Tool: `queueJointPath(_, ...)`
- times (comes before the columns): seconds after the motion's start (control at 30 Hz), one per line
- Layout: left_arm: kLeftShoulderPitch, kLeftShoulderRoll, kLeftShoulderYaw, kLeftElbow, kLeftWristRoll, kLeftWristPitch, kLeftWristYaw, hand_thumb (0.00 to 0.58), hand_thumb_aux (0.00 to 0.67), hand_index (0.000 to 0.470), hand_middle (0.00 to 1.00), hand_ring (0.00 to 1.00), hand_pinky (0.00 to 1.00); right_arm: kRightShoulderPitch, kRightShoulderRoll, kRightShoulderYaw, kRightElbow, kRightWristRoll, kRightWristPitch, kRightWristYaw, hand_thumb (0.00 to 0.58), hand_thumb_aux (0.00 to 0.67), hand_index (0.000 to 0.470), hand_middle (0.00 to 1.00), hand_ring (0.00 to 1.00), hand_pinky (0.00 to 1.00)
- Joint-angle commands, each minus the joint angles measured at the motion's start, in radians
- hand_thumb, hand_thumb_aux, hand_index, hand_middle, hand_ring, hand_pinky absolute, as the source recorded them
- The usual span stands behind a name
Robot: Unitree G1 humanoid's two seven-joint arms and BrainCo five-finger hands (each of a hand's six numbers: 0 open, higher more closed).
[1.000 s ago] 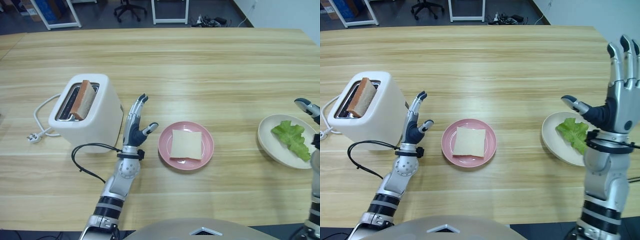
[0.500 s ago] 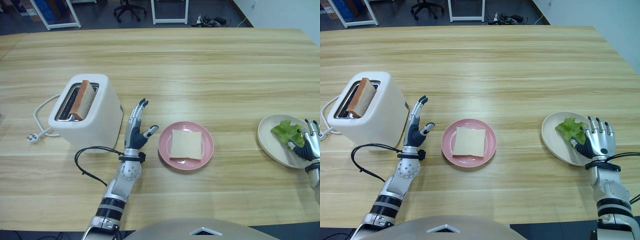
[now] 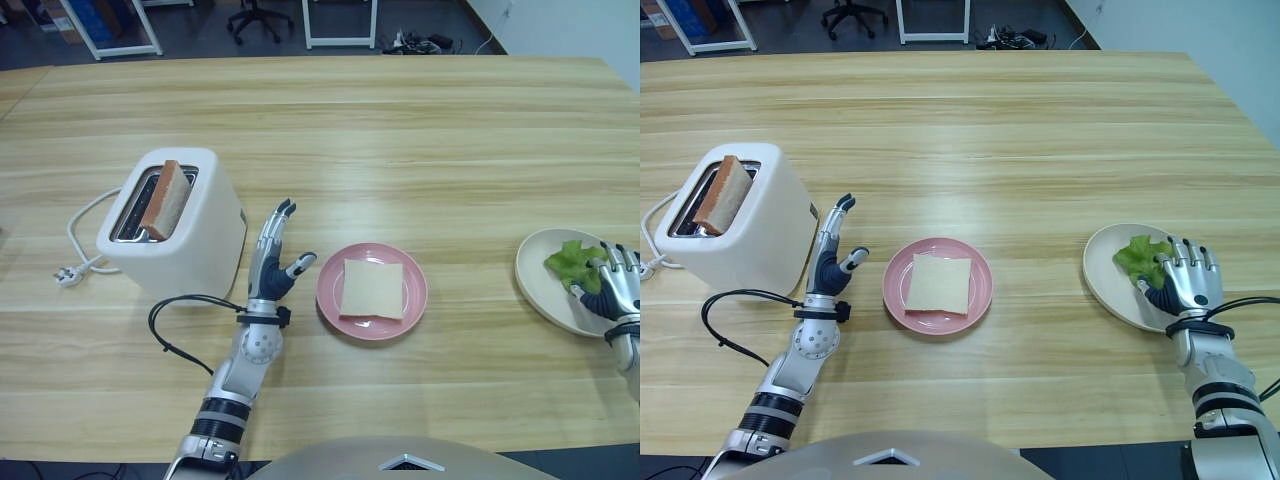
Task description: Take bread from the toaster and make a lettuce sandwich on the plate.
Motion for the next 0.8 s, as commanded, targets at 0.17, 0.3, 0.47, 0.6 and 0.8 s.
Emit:
queueJointPath(0.17, 0.009, 0.003, 0.002, -0.009, 0.014, 0.012, -0.009, 0.000, 0.000, 0.000, 0.00, 0.00, 0.00, 0.019, 0.002, 0.048, -0.014, 0.067, -0.036, 0.031, 0.449, 0.352, 0.247, 0.00, 0.00, 0.00)
queueJointPath(0.3, 0.013, 0.004, 0.004, -0.014, 0.016, 0.014, -0.010, 0.000, 0.000, 0.000, 0.00, 0.00, 0.00, 0.002, 0.006, 0.076, 0.021, 0.078, -0.040, 0.033, 0.452, 0.355, 0.249, 0.00, 0.00, 0.00)
queueJointPath(0.47, 0.015, 0.004, 0.004, -0.019, 0.019, 0.016, -0.012, 0.000, 0.000, 0.000, 0.00, 0.00, 0.00, -0.016, -0.002, 0.101, 0.077, 0.086, -0.034, 0.023, 0.460, 0.365, 0.256, 0.00, 0.00, 0.00)
queueJointPath(0.6, 0.021, 0.004, 0.005, -0.025, 0.023, 0.018, -0.014, 0.000, 0.000, 0.000, 0.00, 0.00, 0.00, -0.032, -0.014, 0.119, 0.099, 0.083, -0.006, 0.008, 0.548, 0.512, 0.359, 0.00, 0.00, 0.00)
queueJointPath(0.8, 0.028, 0.004, 0.006, -0.036, 0.025, 0.019, -0.017, 0.000, 0.000, 0.000, 0.00, 0.00, 0.00, -0.069, -0.042, 0.140, 0.142, 0.083, 0.048, -0.018, 0.489, 0.405, 0.284, 0.00, 0.00, 0.00)
